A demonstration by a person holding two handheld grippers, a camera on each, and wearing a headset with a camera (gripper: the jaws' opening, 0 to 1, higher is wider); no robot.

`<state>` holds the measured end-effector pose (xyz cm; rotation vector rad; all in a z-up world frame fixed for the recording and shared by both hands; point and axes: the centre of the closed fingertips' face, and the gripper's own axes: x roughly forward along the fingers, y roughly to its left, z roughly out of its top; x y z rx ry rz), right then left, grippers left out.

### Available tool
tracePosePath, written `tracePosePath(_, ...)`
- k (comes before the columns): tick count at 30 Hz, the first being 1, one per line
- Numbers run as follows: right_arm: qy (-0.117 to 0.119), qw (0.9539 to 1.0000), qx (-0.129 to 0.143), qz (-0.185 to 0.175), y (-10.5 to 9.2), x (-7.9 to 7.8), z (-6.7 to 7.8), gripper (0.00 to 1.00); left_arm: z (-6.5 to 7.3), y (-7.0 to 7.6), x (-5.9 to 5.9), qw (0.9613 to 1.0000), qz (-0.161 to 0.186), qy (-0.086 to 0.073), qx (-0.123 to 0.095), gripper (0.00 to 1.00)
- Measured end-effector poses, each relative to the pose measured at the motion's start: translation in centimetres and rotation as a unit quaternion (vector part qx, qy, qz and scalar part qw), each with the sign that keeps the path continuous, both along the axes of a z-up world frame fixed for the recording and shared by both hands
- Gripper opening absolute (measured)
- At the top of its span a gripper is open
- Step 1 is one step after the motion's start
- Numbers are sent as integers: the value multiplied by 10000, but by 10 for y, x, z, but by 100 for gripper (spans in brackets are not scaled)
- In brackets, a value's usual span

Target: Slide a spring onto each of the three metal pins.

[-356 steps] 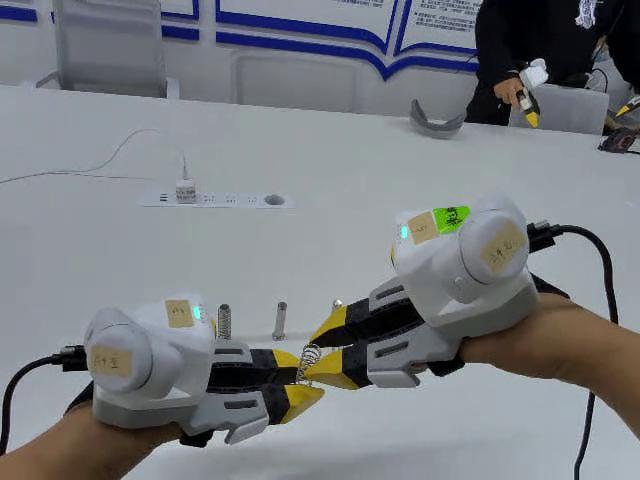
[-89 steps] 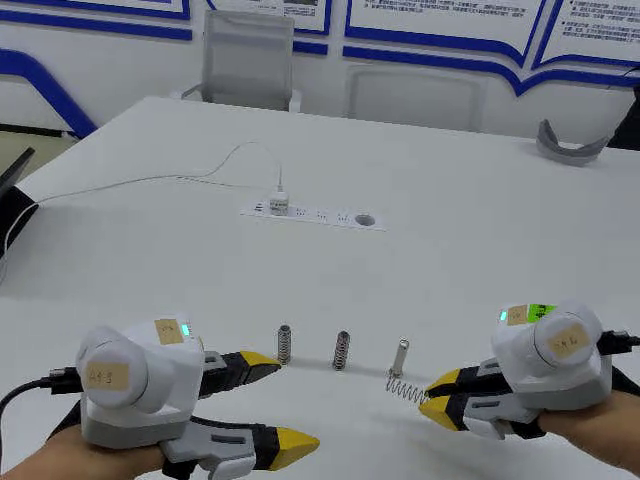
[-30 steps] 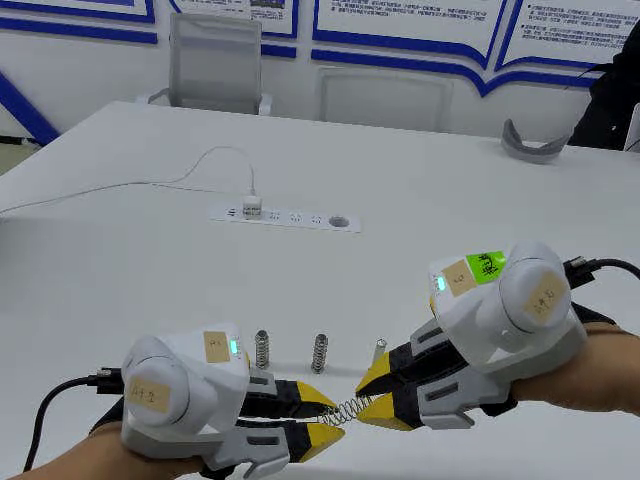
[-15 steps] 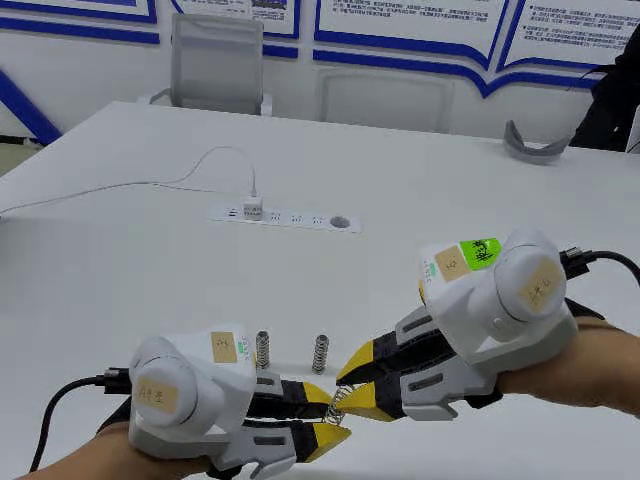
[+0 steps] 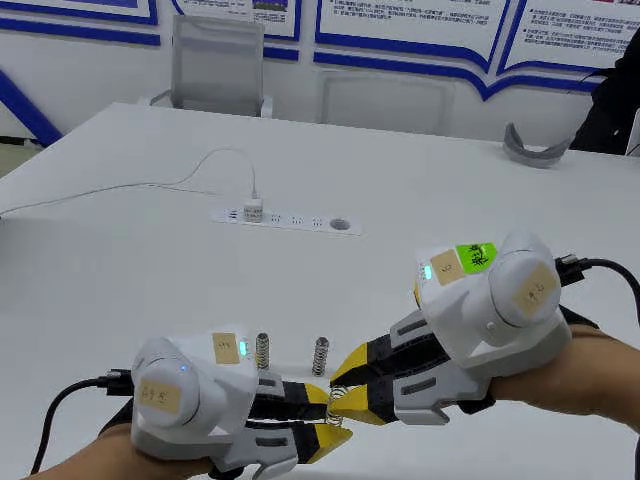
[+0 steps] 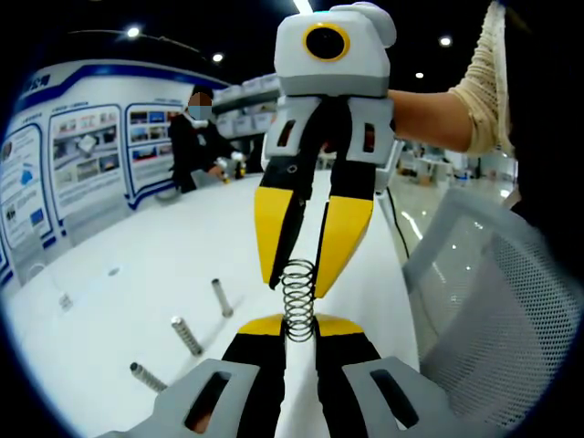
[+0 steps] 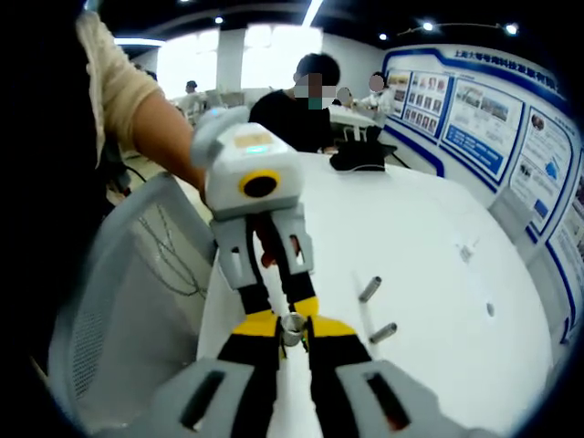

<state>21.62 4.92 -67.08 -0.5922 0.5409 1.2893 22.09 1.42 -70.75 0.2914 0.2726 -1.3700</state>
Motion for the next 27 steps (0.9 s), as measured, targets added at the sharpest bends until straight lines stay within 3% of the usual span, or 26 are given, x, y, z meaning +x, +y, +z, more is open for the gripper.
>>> tracePosePath(14,44,9997,146,-171,0,3,-1,12,0,0,3,10000,50,-31,-5,12)
tracePosePath(27,-14,9994,171,-289,-3,9,2,12,0,11,9,9997,241,93,-37,27)
